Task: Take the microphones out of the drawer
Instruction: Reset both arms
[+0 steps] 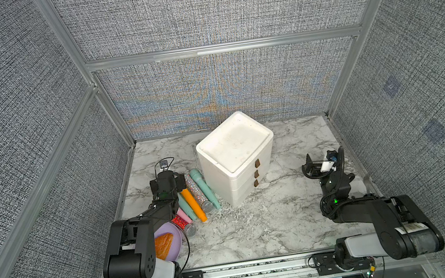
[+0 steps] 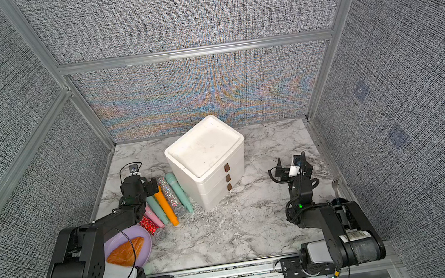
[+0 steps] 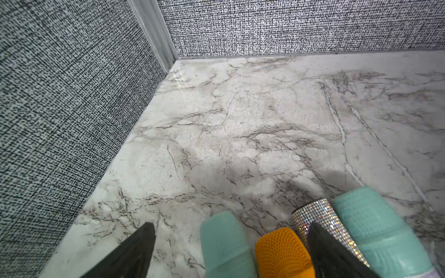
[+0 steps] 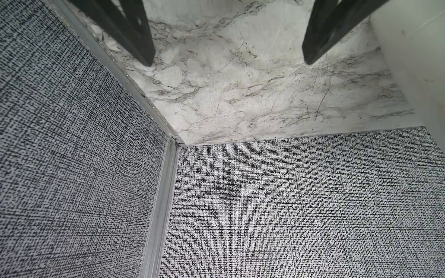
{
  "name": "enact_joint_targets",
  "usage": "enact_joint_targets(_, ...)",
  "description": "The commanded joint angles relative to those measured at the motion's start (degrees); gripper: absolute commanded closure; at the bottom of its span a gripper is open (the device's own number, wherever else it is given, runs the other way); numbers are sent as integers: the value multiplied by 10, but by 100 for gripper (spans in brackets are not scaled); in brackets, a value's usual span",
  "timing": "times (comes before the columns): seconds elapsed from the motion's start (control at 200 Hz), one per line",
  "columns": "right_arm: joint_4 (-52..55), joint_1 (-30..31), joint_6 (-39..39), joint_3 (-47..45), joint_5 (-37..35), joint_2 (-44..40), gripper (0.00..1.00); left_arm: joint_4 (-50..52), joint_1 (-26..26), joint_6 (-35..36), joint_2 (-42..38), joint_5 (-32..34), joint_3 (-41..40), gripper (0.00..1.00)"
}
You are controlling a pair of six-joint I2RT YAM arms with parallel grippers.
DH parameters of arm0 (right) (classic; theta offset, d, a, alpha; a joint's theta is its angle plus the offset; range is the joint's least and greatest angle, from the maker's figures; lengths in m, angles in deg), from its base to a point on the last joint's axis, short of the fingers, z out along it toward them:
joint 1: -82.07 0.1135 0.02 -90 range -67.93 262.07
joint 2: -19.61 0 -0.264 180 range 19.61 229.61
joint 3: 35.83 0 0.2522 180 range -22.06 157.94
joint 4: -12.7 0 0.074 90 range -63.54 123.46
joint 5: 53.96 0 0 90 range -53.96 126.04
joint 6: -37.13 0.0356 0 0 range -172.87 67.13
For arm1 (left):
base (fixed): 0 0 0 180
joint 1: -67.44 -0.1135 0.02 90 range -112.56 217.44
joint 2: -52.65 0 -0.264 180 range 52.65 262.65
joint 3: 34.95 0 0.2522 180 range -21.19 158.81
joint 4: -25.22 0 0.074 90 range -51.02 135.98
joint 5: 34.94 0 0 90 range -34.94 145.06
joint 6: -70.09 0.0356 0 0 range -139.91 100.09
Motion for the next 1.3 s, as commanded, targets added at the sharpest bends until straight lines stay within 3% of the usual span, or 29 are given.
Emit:
enact_joint_targets(0.0,-26,0,3,3,0,1,2,-61,-3,-17,-18,16,-38,0)
enact_joint_targets(0.14,-29,0,3,2,0,0,2,-225,-7,-4,24,29,-101,0)
enact_joint_targets(0.28,-28,1,3,2,-1,1,2,-112,-7,-25,-9,24,-70,0)
enact_joint_targets(1.291,-27,0,3,4,-1,0,2,-116,-7,-24,-8,24,-71,0)
